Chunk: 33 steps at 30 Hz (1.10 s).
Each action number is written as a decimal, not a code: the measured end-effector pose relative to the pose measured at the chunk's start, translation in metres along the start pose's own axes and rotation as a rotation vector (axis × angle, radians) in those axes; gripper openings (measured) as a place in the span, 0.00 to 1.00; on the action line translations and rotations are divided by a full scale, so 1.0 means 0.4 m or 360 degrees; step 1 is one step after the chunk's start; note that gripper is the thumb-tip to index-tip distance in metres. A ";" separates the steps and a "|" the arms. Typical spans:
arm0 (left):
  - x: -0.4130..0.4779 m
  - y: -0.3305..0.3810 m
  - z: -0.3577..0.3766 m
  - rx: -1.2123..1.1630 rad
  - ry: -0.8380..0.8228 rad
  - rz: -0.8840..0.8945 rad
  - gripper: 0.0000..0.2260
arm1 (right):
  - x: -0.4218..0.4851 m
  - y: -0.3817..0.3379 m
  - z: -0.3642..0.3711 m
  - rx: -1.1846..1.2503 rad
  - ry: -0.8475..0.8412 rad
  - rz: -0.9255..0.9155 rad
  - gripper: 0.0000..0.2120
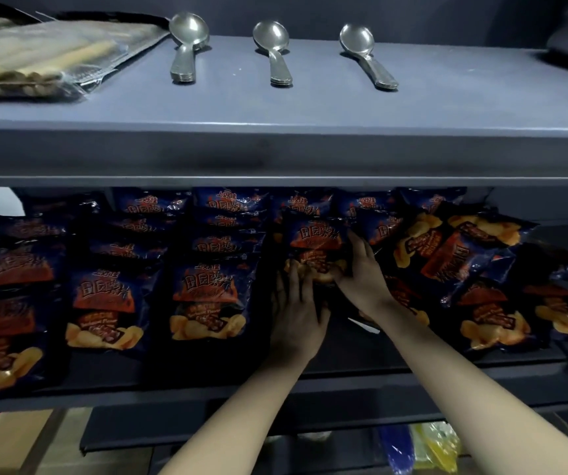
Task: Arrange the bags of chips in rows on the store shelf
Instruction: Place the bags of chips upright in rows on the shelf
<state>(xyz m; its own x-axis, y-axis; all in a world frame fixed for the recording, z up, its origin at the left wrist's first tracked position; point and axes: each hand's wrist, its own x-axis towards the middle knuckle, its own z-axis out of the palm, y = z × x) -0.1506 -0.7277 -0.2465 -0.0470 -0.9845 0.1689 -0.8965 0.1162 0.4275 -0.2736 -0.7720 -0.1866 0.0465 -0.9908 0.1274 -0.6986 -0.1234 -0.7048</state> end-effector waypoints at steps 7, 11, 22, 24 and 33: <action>-0.002 0.005 -0.004 -0.0105 0.0036 -0.0081 0.33 | 0.031 -0.055 0.032 0.0156 0.0002 0.0156 0.38; -0.004 0.005 -0.004 -0.0079 0.0020 -0.0082 0.34 | 0.014 -0.058 0.071 0.0240 -0.0015 0.0145 0.37; -0.009 0.008 0.002 -0.0094 0.0042 -0.0143 0.33 | 0.086 -0.088 0.024 0.0279 0.0057 0.0226 0.36; -0.008 0.004 0.009 -0.0051 0.0083 -0.0126 0.34 | 0.105 -0.098 0.021 0.0262 0.0005 0.0243 0.37; 0.000 -0.002 0.019 -0.0100 0.0002 -0.0109 0.35 | 0.176 -0.108 0.020 0.0231 0.0068 0.0372 0.29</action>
<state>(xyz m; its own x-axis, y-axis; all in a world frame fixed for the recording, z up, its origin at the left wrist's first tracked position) -0.1533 -0.7290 -0.2535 0.0142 -0.9903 0.1382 -0.8681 0.0564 0.4932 -0.2344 -0.8368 -0.1528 -0.1363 -0.9904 -0.0236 -0.5770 0.0987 -0.8107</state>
